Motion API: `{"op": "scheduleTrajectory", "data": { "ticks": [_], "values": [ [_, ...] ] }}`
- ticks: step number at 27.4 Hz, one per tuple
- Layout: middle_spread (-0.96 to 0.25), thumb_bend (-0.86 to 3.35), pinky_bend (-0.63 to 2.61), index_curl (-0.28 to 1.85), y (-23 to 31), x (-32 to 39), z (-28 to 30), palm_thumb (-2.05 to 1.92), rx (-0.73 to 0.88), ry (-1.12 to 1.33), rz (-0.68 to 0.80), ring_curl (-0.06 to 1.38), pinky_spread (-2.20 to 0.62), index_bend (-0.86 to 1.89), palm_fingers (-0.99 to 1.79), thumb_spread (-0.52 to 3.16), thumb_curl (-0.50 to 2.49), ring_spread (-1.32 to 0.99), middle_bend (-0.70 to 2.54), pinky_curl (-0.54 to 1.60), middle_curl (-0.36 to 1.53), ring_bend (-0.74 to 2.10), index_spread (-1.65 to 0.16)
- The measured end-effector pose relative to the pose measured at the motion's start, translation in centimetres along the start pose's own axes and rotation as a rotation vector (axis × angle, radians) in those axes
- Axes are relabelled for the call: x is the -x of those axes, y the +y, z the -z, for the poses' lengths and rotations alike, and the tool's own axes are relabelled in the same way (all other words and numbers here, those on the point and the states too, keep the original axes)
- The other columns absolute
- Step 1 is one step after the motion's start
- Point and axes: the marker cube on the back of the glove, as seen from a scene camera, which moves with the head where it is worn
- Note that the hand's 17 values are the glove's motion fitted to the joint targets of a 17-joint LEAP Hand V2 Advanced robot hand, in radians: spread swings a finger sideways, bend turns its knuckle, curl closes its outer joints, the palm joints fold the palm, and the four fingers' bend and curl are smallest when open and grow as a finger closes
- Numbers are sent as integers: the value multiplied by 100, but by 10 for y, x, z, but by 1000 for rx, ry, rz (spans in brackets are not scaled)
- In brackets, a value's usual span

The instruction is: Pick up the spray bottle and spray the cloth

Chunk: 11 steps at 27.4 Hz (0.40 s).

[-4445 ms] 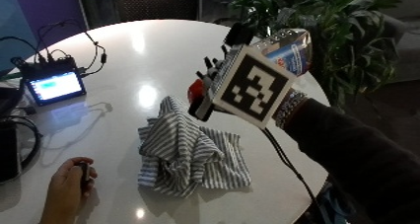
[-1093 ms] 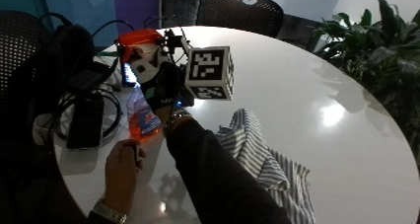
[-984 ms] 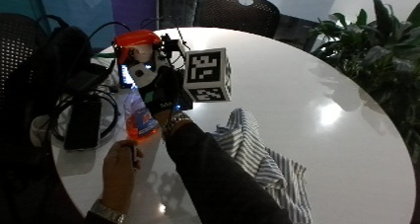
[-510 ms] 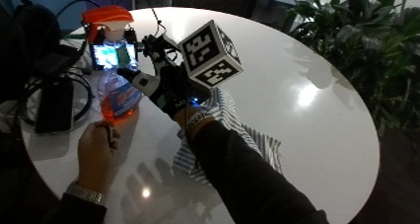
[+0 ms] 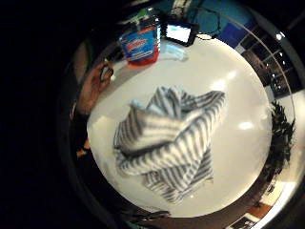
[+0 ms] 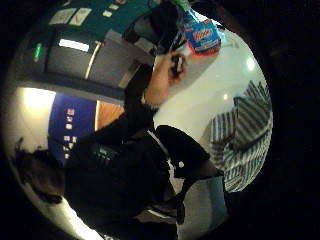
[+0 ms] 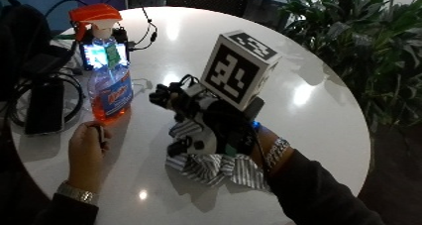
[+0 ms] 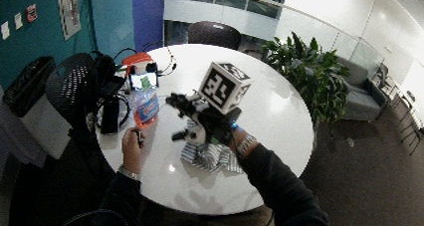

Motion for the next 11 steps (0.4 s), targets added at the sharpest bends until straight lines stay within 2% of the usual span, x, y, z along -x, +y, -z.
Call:
{"op": "scheduleTrajectory", "data": {
  "ticks": [5, 11],
  "values": [
    [-12, -5, 19, 37, 32, 26, -9, 43, 62, 83, 95, 30, 20, 20, 33, 102, 37, -14, 19, 31, 38, 23, -40],
    [-12, -3, 17, 37, 45, 47, -11, 41, 100, 134, 164, 29, 20, 18, 36, 102, 34, -14, 19, 30, 37, 23, -42]
  ]
}}
